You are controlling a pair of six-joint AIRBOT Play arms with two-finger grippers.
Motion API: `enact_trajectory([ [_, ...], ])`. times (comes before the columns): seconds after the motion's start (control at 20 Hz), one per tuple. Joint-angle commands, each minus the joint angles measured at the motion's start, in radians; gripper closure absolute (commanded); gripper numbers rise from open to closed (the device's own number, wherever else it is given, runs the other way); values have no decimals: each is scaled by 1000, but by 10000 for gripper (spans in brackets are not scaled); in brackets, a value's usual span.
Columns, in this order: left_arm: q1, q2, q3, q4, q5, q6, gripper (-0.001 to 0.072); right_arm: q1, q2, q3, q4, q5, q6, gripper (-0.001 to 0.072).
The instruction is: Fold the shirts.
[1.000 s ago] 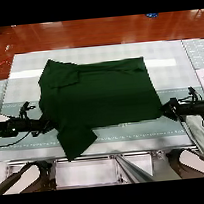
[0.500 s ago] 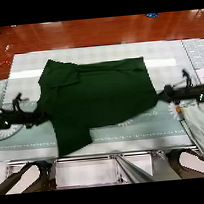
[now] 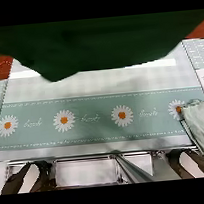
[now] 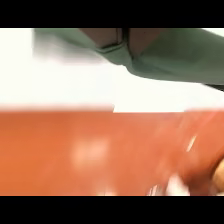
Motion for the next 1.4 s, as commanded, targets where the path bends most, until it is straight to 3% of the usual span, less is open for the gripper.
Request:
enact_trajectory([
  [0.0, 81, 67, 272, -14, 32, 3, 687, 2, 122, 187, -142, -3, 69, 688],
  [0.15, 83, 151, 341, 105, 34, 2, 687, 2, 231, 198, -229, 30, 108, 688],
  [0.3, -43, 249, 341, 330, 34, -35, 687, 2, 304, 198, -306, 138, 137, 688],
  [0.45, -214, 327, 341, 681, 27, -131, 687, 2, 338, 188, -347, 187, 173, 688],
  [0.6, -323, 342, 339, 845, -40, -219, 687, 2, 338, 176, -347, 246, 186, 688],
  [0.75, -335, 329, 259, 856, -130, -269, 687, 2, 338, 98, -335, 264, 186, 688],
  [1.0, -335, 243, -81, 787, -109, -312, 687, 2, 327, -243, -159, 181, 133, 688],
  [1.2, -340, 77, -310, 679, 95, -286, 687, 3, 174, -504, -68, 68, 24, 688],
  [1.35, -359, -137, -342, 624, 261, -282, 687, 3, -47, -544, -14, -58, -50, 688],
])
